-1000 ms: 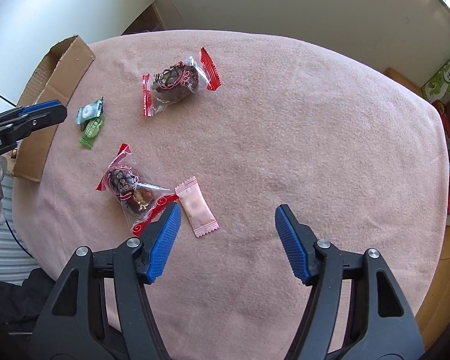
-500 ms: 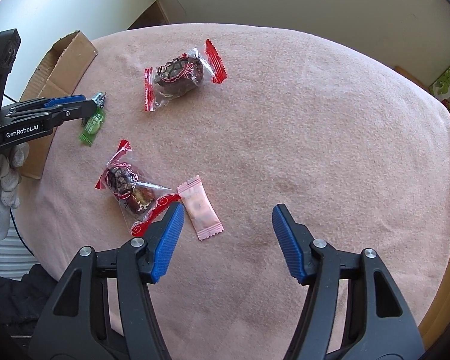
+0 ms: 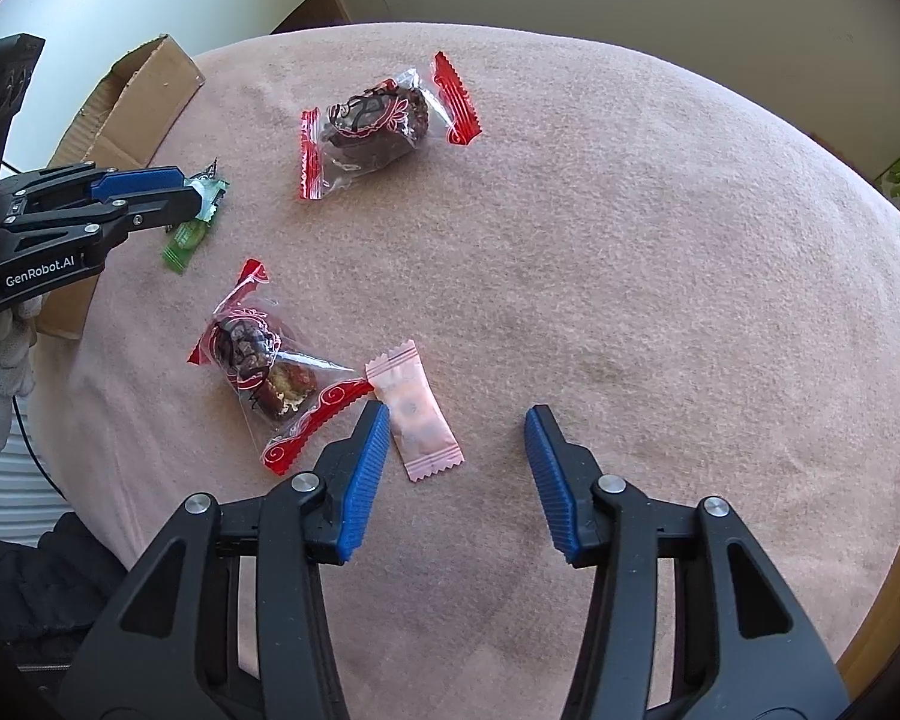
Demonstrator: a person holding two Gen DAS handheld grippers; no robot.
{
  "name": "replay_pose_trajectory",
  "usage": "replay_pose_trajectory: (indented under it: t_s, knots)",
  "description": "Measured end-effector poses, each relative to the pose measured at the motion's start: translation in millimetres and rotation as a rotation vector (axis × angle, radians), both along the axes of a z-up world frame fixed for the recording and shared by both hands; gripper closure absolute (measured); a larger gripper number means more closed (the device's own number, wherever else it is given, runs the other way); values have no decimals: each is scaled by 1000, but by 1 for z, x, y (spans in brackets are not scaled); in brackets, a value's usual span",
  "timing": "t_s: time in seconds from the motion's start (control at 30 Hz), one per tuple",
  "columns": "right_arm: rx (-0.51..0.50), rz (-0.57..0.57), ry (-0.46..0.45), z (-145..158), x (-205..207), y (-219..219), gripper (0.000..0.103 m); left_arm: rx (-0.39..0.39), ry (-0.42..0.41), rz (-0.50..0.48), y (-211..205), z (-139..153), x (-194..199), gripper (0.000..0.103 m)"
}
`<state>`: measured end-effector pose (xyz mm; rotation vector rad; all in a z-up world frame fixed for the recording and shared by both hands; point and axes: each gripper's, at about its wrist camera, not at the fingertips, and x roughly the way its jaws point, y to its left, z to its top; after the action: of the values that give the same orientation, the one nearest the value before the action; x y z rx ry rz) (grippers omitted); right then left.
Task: Organize snacks
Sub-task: 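Close the left gripper on the green mint packet while right grasps the pink candy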
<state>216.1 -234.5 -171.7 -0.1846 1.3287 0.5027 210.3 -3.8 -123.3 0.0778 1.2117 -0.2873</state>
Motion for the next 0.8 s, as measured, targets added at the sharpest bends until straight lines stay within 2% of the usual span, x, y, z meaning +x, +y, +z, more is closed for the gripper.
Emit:
replay_pose_trajectory:
  t_s: [0.17,0.23,0.33,0.47,0.8]
  knots:
    - [-10,30,-2,-2,-2,7,53,14,-10,-53,-10,-1,0,72]
    - [-16,36,0,-4,-1,9,53,-7,10,-63,-13,-4,-2,72]
    - [-18,41,-1,-6,-1,11,53,-21,-6,-79,-23,-5,-10,72]
    - [-12,39,-4,-6,-2,11,53,-109,32,-80,-23,-6,-17,72]
    - [-8,94,-7,-2,-8,3,53,-87,69,-155,-29,-2,-26,72]
